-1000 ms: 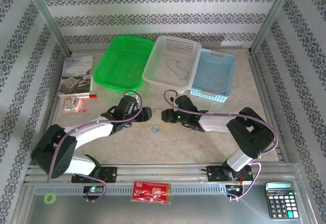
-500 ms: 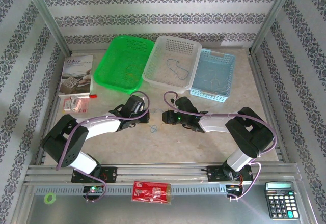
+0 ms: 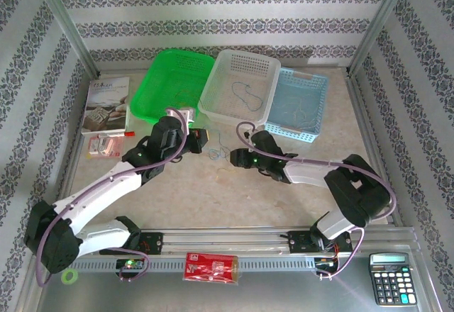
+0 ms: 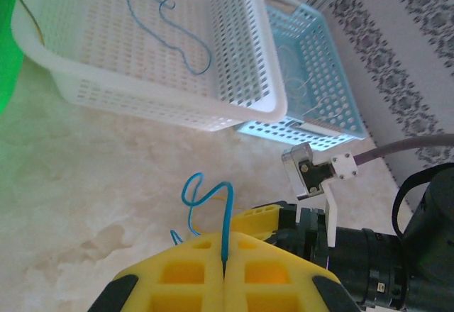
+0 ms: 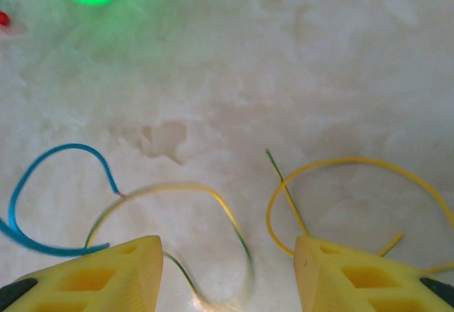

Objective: Untangle the cables

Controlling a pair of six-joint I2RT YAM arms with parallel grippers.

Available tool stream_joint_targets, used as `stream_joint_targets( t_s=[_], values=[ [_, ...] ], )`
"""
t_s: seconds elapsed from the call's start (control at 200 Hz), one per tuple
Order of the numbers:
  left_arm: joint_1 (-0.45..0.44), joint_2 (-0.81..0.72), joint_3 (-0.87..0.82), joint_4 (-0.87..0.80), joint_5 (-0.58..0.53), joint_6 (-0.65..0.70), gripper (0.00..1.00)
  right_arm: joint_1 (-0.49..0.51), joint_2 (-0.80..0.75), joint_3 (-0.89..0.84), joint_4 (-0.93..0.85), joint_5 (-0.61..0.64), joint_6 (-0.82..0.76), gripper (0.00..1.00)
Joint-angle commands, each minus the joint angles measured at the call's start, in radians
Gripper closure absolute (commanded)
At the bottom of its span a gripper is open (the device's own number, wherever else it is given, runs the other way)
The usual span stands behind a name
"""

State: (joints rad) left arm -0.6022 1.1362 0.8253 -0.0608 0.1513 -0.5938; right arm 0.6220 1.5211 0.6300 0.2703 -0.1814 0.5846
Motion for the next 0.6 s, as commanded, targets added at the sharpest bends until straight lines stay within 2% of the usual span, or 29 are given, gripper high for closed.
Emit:
stream_joint_targets(
  t_s=[0.0, 0.32, 0.595],
  values=[
    [-0.001, -0.035, 0.014, -0.014, 0.02, -0.04, 1.0, -0.028, -0.082, -0.009, -0.017, -0.033, 0.018, 0.47],
    [0.0, -0.088, 0.029, 0.036, 0.049, -0.102, 1.0, -0.079, -0.27, -0.016, -0.058, -0.102, 0.039, 0.45],
    [0.001, -0.124, 0.04, 0.109, 0.073, -0.191, 1.0, -0.023, -0.2, -0.013, -0.001, -0.114, 0.031, 0.45]
  ],
)
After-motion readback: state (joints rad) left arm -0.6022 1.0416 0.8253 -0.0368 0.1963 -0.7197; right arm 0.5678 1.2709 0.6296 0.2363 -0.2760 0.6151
